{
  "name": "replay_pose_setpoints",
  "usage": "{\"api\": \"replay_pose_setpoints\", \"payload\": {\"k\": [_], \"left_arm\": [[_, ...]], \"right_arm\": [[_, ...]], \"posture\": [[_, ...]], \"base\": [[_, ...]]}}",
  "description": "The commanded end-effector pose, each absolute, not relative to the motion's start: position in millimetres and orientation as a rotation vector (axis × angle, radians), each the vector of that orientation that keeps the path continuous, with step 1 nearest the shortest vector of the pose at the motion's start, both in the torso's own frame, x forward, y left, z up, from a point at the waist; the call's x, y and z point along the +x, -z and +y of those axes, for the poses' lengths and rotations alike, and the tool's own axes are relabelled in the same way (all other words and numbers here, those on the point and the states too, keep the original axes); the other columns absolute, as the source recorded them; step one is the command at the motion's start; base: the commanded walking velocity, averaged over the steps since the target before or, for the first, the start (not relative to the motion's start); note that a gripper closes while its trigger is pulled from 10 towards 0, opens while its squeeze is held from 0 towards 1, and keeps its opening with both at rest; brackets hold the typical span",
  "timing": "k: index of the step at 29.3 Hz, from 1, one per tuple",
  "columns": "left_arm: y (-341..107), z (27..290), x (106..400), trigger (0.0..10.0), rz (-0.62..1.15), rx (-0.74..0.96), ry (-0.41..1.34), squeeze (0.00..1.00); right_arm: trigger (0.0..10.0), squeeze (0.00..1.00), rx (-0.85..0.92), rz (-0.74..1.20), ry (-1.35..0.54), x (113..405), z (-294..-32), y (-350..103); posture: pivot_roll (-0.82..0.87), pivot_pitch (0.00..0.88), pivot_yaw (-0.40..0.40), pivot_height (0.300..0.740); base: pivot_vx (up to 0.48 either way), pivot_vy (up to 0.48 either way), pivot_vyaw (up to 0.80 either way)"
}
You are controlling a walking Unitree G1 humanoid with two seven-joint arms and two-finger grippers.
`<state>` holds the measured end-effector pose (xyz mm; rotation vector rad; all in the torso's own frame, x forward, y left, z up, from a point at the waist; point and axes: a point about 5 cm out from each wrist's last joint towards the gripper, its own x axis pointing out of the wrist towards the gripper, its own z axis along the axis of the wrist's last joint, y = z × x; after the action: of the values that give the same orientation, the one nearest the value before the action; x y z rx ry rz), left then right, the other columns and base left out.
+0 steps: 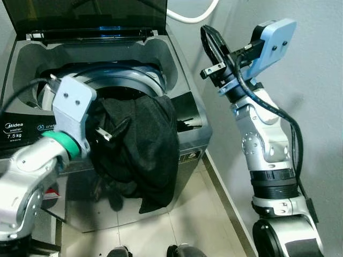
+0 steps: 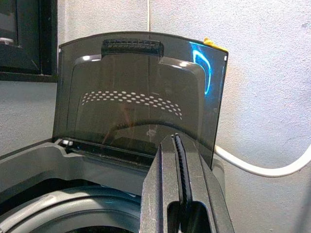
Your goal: Clothes washing
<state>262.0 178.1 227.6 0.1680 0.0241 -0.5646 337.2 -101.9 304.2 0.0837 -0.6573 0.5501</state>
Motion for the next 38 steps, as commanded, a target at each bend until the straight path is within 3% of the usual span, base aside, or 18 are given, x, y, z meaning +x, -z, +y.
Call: {"api": "replay_pose_setpoints", "payload": {"k": [1,6,7,10,11,13,14,29,38], "left_arm": [[-227,176,259,10.0,0.034,0.132,0.596,0.0],[-222,181,262,10.0,0.063,0.131,0.533,0.0],[-220,184,264,8.4,0.073,0.15,0.504,0.0],[-219,185,265,8.4,0.078,0.162,0.488,0.0],[-217,186,266,1.8,0.084,0.172,0.47,0.0],[-217,186,266,1.8,0.084,0.172,0.47,0.0],[-215,187,267,0.0,0.083,0.196,0.453,0.0],[-216,187,269,0.0,0.071,0.228,0.446,0.0],[-234,182,275,0.0,-0.095,0.339,0.384,0.0]], "right_arm": [[10.0,0.0,0.088,-0.66,-0.54,336,-104,-304],[10.0,0.0,0.089,-0.662,-0.539,336,-105,-305],[10.0,0.0,0.089,-0.661,-0.539,336,-104,-305],[10.0,0.0,0.089,-0.66,-0.539,336,-105,-304],[10.0,0.0,0.09,-0.659,-0.539,336,-104,-304],[10.0,0.0,0.09,-0.659,-0.539,336,-104,-304],[10.0,0.0,0.09,-0.659,-0.54,336,-104,-304],[10.0,0.0,0.089,-0.663,-0.535,336,-105,-306],[10.0,0.0,0.089,-0.669,-0.535,336,-105,-308]], "posture": [[0.11,0.067,-0.037,0.74],[0.11,0.069,-0.037,0.74],[0.11,0.07,-0.037,0.74],[0.11,0.07,-0.038,0.74],[0.11,0.07,-0.039,0.74],[0.11,0.07,-0.039,0.74],[0.11,0.069,-0.04,0.74],[0.1,0.066,-0.039,0.74],[0.1,0.063,-0.038,0.74]], "base": [[0.0,0.0,0.0],[0.0,0.0,0.0],[0.0,0.0,0.0],[0.0,0.0,0.0],[0.0,0.0,0.0],[0.0,0.0,0.0],[0.0,0.0,0.0],[0.0,0.0,0.0],[0.0,0.0,0.0]]}}
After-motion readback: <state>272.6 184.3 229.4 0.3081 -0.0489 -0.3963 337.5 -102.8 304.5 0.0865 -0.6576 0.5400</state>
